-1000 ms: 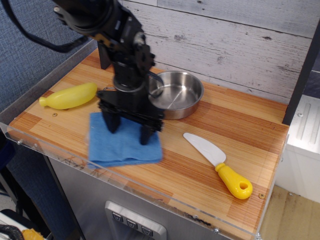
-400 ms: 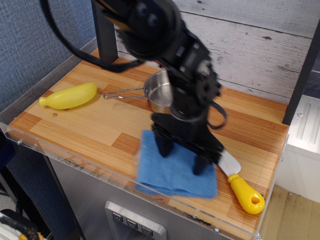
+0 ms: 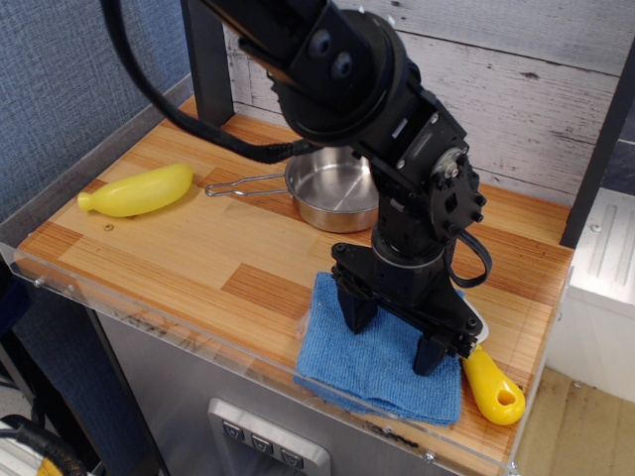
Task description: Place the blue cloth touching the knife.
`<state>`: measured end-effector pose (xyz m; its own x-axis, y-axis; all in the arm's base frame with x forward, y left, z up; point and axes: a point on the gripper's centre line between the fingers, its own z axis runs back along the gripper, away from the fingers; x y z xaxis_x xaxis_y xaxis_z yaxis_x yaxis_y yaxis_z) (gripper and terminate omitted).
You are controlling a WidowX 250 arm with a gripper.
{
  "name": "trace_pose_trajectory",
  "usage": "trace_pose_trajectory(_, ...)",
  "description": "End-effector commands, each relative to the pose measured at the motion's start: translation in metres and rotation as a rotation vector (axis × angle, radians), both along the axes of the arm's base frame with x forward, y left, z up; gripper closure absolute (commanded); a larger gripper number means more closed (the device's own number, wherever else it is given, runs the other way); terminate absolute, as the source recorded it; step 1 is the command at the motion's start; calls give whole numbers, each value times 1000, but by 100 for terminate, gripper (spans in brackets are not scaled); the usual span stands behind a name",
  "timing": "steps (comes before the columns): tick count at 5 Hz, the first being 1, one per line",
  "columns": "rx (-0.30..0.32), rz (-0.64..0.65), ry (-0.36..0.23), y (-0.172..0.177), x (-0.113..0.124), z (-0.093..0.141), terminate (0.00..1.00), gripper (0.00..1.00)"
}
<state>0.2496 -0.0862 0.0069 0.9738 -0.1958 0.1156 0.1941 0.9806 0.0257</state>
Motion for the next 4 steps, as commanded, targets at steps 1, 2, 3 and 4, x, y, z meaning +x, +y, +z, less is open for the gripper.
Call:
trace_pose_trajectory(1,-9,52,-46,16,9,21,0,0)
trace_pose_trajectory(2,-26,83,-80,26,17,39,0,0)
trace_pose_trajectory(3,-16,98,-152,34,25,67,0,0)
trace_pose_trajectory(4,-19,105,-215,38,30,98,0,0)
